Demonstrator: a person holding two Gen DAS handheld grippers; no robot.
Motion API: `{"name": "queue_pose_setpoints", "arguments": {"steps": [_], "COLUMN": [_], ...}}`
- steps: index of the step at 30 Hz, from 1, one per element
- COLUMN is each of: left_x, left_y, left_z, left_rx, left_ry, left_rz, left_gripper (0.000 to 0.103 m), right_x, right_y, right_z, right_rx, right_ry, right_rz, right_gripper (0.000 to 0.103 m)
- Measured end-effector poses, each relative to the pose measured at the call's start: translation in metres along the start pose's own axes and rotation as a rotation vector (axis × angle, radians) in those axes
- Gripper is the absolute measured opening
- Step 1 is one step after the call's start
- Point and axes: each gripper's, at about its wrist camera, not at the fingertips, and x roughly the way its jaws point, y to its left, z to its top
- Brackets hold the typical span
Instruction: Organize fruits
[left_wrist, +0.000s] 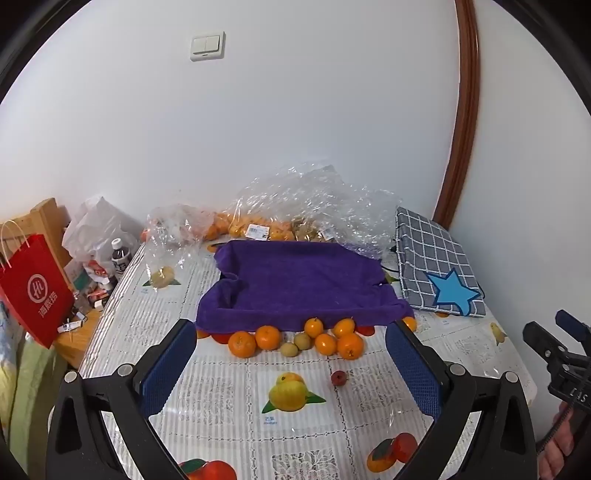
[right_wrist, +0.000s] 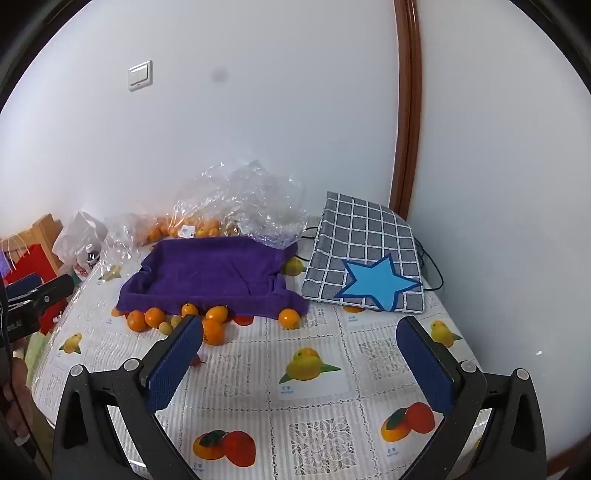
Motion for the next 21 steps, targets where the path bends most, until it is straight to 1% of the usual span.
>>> {"name": "queue_pose_setpoints", "arguments": {"steps": [1,2,6,9,10,21], "left_x": [-0.0014,0.0014,0.0024,0.0023,0.0027,-0.0001], "left_y": [-0.001,-0.0007,0.0001,-0.0001,-0.0008,0.0034], "left_z": [-0.001,0.0007,0.0014,-0.0004,-0.0004,0.0002], "left_rx": [0.004,-0.009,-0.014,-0.014,-0.013,-0.038], "left_ry": [0.0,0.03,0.037,0.035,0.035,0.035], "left_rz": [0.001,-0.001,-0.009,-0.012,-0.012,-0.008], "left_gripper": [0.103,0.103,0.103,0.103,0.103,0.103], "right_x": [-0.0012,-0.0011,-0.0019,-0.0033,-0.0072,-0.009], "right_y": [-0.002,-0.0012,-0.0015,0.0004,-0.005,-0.0001], "right_z": [0.0,0.0006,-0.0001,0.0007,0.0037,0.0031], "right_rx": [0.001,-0.012,-0.008,-0.014,-0.002,-0.014], "right_ry": [0.002,0.008,0.017,0.024,0.027,0.019], "right_rz": [0.001,-0.01,-0.01,-0.016,-0.008,-0.002], "right_gripper": [0.103,0.103,0.103,0.103,0.103,0.103]}}
